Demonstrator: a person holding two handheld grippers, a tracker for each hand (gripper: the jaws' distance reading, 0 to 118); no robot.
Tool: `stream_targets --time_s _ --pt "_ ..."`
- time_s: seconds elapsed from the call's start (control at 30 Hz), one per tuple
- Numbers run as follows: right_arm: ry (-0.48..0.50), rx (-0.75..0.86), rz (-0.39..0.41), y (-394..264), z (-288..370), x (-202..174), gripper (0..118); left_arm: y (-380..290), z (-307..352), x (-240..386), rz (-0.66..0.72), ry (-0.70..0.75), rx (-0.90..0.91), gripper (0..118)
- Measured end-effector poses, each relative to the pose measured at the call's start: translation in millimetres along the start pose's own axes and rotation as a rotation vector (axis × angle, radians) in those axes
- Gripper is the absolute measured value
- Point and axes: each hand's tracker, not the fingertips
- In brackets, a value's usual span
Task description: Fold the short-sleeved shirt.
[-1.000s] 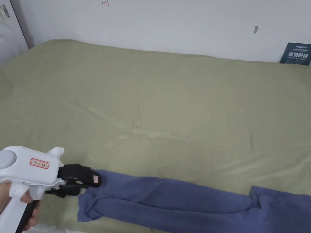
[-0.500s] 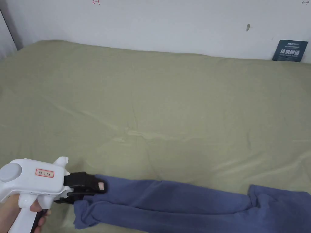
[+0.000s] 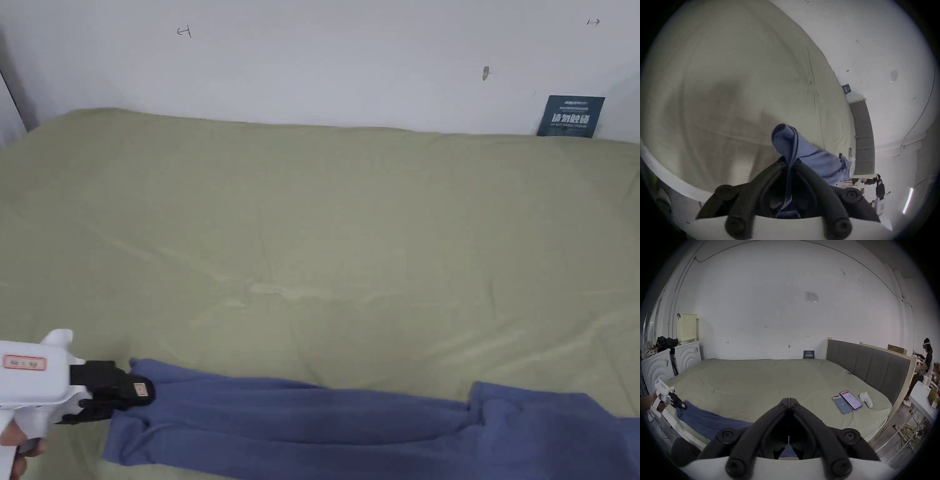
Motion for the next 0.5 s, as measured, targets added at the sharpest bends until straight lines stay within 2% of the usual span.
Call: stream_targets --time_s 0.23,0.4,0.5 --pt "0.014 0.002 -0.003 0 1 2 0 4 50 5 -0.041 0.117 0.078 6" --pt "0.012 0.011 -0.008 0 2 4 0 -14 50 62 -0.176 0.137 0.044 6" --pt "0.012 0.014 -0.013 -1 3 6 0 -31 40 104 -0.255 0.097 0.019 6"
